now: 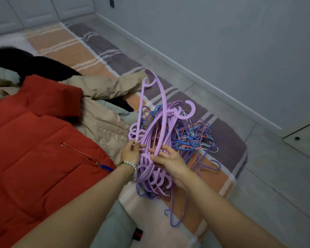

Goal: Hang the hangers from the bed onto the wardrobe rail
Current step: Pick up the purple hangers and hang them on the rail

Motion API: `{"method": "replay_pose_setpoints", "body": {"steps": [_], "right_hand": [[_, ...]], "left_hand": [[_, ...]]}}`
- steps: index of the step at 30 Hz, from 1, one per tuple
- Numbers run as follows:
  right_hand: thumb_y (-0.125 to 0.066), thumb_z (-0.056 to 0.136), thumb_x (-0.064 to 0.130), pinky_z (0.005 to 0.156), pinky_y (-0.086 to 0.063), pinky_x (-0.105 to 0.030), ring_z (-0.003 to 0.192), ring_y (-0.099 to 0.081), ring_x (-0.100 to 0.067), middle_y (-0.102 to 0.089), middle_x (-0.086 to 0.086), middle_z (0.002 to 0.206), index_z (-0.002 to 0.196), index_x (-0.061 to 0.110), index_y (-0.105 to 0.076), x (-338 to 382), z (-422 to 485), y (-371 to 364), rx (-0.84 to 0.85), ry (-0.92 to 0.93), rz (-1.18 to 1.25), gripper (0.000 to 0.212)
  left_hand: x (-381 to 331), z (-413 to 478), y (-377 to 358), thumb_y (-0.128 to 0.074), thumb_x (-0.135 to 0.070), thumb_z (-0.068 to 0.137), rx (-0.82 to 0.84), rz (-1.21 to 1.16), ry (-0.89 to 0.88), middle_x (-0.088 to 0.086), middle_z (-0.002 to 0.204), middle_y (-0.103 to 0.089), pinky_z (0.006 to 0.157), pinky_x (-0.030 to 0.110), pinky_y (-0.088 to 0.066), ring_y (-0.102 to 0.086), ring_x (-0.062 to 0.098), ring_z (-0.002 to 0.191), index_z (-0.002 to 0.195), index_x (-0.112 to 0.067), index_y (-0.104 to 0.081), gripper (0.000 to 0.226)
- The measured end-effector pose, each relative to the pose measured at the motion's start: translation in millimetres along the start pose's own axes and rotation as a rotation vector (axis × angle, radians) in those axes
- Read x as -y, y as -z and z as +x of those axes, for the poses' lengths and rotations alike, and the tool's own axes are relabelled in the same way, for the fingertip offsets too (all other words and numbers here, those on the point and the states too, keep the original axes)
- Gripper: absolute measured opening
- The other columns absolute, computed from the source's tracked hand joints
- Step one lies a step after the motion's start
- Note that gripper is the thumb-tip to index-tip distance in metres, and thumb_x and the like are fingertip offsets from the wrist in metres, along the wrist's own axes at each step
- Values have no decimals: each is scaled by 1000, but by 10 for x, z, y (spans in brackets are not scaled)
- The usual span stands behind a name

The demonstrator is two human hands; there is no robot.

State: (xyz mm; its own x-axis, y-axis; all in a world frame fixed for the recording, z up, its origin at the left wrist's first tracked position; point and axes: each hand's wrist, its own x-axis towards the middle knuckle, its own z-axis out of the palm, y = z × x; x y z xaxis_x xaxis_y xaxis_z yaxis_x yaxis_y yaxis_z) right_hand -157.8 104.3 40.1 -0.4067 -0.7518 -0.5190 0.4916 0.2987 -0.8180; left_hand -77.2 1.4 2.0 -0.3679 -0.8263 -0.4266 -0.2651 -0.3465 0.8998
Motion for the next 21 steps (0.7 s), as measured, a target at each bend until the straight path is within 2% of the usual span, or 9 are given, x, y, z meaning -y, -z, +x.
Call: {"method": "replay_pose_setpoints", "body": {"steps": [2,4,7,11,13,16,17,19,21], "right_hand": [[-61,82,-8,74,-53,-16,85,-67,-5,-72,-1,99,97,16,-59,272,-151,31,64,55,18,28],[-61,81,-10,73,-53,-16,87,-69,-6,-74,3,91,94,13,-61,542,-328,106,89,119,12,27],[-63,77,-13,70,-53,-15,75,-70,-6,-74,2,76,86,9,-58,950,-664,238,23,230,-17,24],[-70,72,-9,64,-54,-16,64,-68,-7,-72,3,67,78,9,-59,1508,-1193,444,-125,382,-65,22],[-74,70,-5,61,-53,-16,60,-65,-6,-70,3,65,77,8,-59,1787,-1483,565,-233,470,-68,22],[-74,74,3,54,-49,-13,54,-63,-2,-69,4,61,77,6,-58,2175,-2010,783,-442,630,-32,16],[-72,77,8,55,-49,-12,55,-63,-2,-69,3,63,78,5,-59,2293,-2214,867,-514,681,-29,13],[-67,83,16,67,-54,-18,67,-68,-9,-72,-4,73,80,5,-62,2512,-2663,1037,-621,764,-35,12],[-64,85,20,74,-57,-27,74,-71,-18,-74,-5,77,80,8,-65,2710,-3159,1177,-691,823,-67,13]], "left_hand": [[-351,-73,-124,-33,-14,99,70,-47,-19,12,82,-62,54,23,-47,-56,21,66,101,1,-56,28],[-739,-213,-262,-32,-19,100,150,-56,-21,9,80,-61,51,20,-46,-55,19,63,89,-10,-55,27],[-1270,-463,-468,-31,-34,99,323,-57,45,8,81,-62,55,23,-48,-58,19,67,97,-9,-55,35],[-1967,-927,-768,-23,-44,98,562,85,31,7,106,-58,63,23,-41,-55,10,76,115,-12,-56,49],[-2284,-1223,-917,-24,-43,97,648,175,-68,5,109,-60,65,22,-38,-56,7,76,115,-11,-58,50],[-2637,-1728,-1127,-33,-40,97,742,291,-325,7,104,-70,70,15,-47,-62,5,77,95,-14,-69,44],[-2742,-1922,-1205,-36,-39,96,778,325,-415,6,98,-71,74,14,-48,-64,7,77,92,-15,-71,42],[-2966,-2354,-1390,-40,-38,94,898,337,-544,3,86,-72,77,24,-51,-66,12,75,87,-19,-69,35],[-3217,-2800,-1595,-44,-41,90,994,324,-657,1,73,-70,69,27,-52,-66,11,67,77,-19,-65,33]]}}
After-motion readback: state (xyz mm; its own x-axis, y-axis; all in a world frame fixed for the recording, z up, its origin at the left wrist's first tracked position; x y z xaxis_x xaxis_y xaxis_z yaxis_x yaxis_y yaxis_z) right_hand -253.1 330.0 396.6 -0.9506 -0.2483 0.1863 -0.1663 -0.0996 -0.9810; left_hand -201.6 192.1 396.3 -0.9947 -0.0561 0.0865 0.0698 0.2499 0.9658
